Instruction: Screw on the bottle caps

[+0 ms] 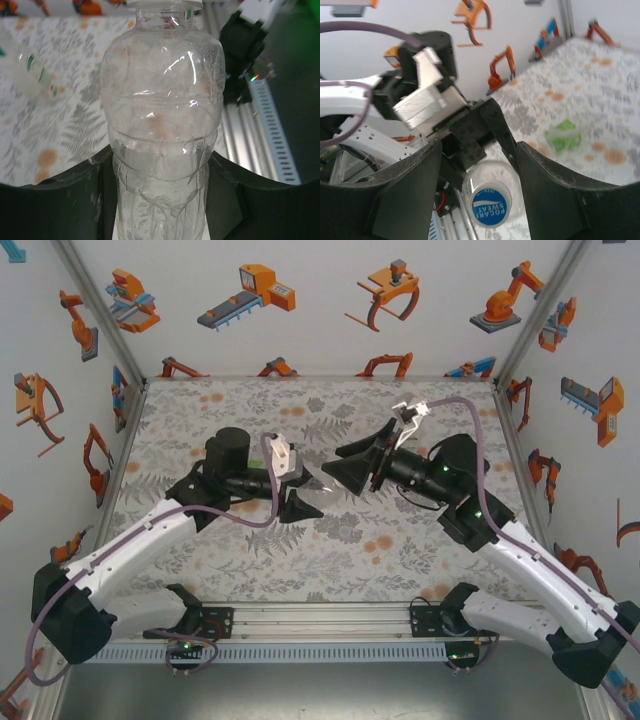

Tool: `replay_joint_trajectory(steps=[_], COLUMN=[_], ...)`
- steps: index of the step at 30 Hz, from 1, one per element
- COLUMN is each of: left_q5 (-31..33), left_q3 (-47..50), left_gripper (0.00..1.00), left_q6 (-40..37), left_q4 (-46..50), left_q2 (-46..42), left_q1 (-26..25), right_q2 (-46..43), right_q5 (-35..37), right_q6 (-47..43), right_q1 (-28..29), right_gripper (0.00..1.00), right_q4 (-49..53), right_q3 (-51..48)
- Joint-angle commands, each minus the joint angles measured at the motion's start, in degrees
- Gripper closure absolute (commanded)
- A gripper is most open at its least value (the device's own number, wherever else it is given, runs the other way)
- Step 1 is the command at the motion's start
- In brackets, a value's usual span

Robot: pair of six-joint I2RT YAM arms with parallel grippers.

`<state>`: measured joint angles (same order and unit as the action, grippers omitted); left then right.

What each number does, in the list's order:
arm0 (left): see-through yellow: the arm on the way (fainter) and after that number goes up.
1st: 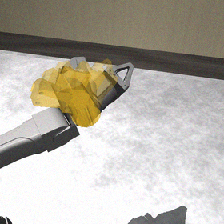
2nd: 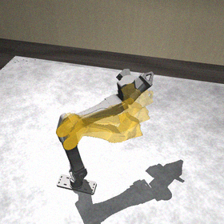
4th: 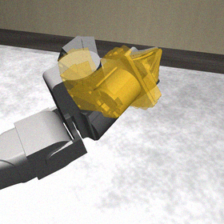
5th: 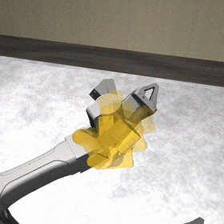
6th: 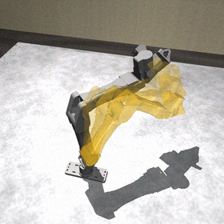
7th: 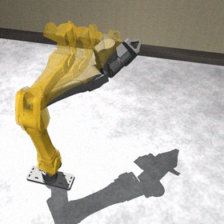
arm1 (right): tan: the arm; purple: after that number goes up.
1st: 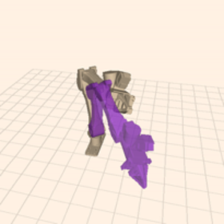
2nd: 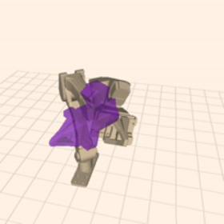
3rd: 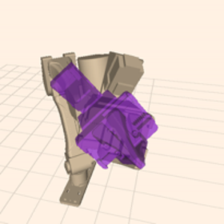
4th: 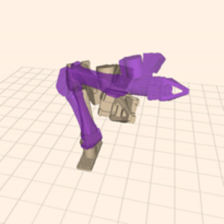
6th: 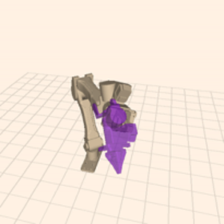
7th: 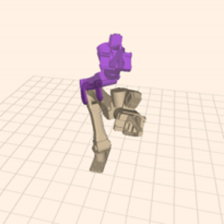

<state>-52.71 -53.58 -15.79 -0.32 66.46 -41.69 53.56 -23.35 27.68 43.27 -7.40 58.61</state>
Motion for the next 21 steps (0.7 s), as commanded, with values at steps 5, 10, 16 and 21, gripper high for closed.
replay_joint_trajectory(steps=[5,10,16,21], left_q5=[-13.11,-13.94,-16.58,-18.31], left_q3=[-1.95,-2.57,-4.72,-6.08], left_gripper=[1.0,1.0,1.0,1.0], left_q6=[22.0,27.91,28.51,28.24], left_q4=[-30.28,-38.8,-37.87,-36.67], left_q2=[2.62,3.14,3.08,3.42], left_q1=[-2.11,-3.45,-5.66,-7.32], right_q2=[-2.61,-2.52,-2.5,-1.82], right_q5=[-14.25,-19.37,-22.64,-26.21], right_q6=[-9.4,-9.98,-11.16,-8.91], right_q1=[0.24,0.24,0.29,0.33], right_gripper=[0.46,0.49,0.5,0.52], right_q4=[-5.73,-3.38,-0.89,-5.48], right_q3=[6.9,10.63,11.99,11.22])
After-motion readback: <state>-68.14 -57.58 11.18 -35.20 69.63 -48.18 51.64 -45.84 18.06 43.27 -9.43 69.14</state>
